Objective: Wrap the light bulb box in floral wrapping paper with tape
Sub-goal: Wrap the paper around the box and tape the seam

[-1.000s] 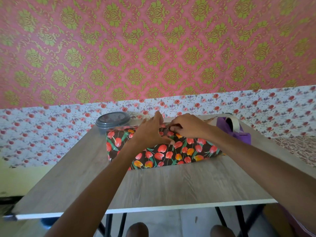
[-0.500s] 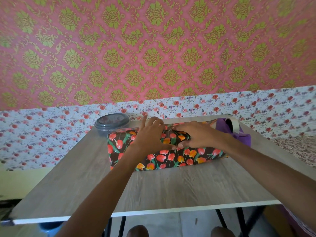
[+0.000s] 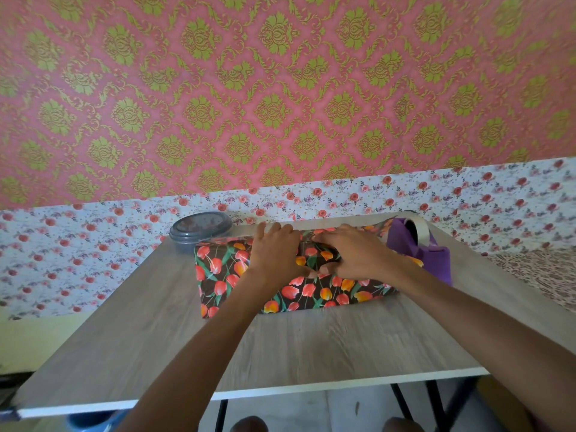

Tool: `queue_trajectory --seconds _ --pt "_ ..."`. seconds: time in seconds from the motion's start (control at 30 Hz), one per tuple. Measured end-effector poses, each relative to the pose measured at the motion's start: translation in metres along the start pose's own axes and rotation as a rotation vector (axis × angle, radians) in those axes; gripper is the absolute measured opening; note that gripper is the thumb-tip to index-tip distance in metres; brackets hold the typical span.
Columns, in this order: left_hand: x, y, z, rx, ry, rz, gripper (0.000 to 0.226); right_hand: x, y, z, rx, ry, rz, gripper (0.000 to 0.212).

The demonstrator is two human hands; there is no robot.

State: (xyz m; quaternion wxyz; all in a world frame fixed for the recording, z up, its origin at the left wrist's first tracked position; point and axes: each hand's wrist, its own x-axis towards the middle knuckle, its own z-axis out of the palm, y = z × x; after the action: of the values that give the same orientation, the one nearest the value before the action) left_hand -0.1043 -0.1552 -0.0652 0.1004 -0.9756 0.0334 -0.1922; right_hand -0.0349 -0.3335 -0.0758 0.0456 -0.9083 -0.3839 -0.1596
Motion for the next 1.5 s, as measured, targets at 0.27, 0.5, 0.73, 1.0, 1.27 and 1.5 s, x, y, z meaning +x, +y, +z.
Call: queue_trajectory --seconds 0.27,0.5,0.73,1.0,1.27,1.5 --pt "0.0 0.017 0.006 -0.221 -0.054 0.008 0.083 -0.001 0.002 0.002 0.115 0.033 0.025 0.075" --pt "0.007 0.033 0.0 0.004 -0.042 0.017 0.054 -0.03 0.026 -0.022 0.563 0.218 0.156 0.034" --pt "0.011 0.039 -0.01 -0.14 -0.124 -0.027 0.069 -0.071 0.118 0.005 0.119 0.39 0.798 0.025" --pt "0.014 0.052 -0.005 -0.034 -0.107 -0.051 0.058 -0.073 0.143 -0.007 1.108 0.195 1.269 0.039" --pt "0.01 0.047 -0.006 -0.076 -0.107 -0.036 0.062 -0.076 0.145 -0.031 1.337 0.037 1.27 0.007" --pt "0.007 0.048 -0.008 -0.046 -0.103 -0.027 0.058 -0.077 0.147 -0.025 1.492 0.191 1.269 0.008"
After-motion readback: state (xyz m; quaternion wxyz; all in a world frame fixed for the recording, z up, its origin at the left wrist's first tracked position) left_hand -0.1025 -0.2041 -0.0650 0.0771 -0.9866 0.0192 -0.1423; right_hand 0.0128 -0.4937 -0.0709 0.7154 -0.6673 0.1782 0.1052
